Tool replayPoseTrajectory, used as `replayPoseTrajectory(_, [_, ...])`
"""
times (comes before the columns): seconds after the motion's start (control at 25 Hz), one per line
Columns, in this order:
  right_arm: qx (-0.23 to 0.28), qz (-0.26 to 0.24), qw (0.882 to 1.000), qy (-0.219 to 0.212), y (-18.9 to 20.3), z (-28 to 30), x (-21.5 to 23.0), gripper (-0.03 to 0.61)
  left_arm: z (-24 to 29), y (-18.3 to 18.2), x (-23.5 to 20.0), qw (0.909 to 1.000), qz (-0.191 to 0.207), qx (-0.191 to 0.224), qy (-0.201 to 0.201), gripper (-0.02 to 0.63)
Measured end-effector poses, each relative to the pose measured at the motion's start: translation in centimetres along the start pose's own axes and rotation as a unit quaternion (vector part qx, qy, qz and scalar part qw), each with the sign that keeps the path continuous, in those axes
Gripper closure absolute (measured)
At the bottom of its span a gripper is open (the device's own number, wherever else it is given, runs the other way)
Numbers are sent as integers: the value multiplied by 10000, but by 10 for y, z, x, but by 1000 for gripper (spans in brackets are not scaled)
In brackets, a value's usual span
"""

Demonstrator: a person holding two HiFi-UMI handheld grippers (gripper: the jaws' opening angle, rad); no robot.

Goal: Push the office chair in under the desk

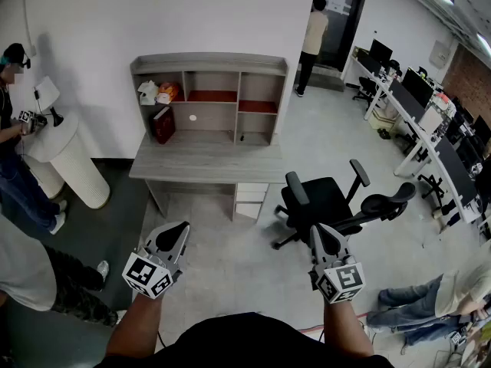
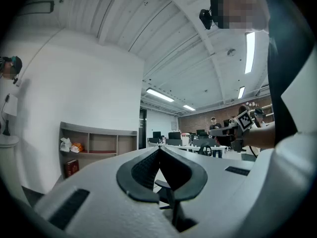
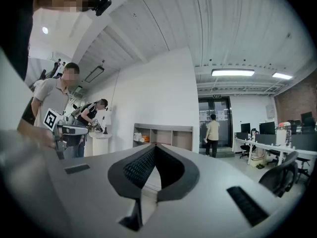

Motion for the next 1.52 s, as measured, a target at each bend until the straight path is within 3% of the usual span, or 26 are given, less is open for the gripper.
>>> replayPoseTrajectory(0.8, [66, 204, 9996, 163, -3, -13, 1, 571, 4, 16, 2, 9991, -155, -77, 392, 599])
replayPoseTrajectory(1.0, [121, 443, 9985, 311, 1, -16, 1, 571, 9, 23, -4, 9985, -209, -96, 500, 599])
replayPoseTrajectory(1.52, [-50, 321, 9951, 935, 8, -34, -9, 571, 18, 29, -19, 9943, -270, -41, 1029, 600])
Point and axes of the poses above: the fingertips, and each gripper's own axes: z forward along the fingers, x to its right, y out of its underside, the point moved 6 cm from there along -z, backward along the fingers, and after that the axes turned 7 degrees about y, right-handed, at the moved point
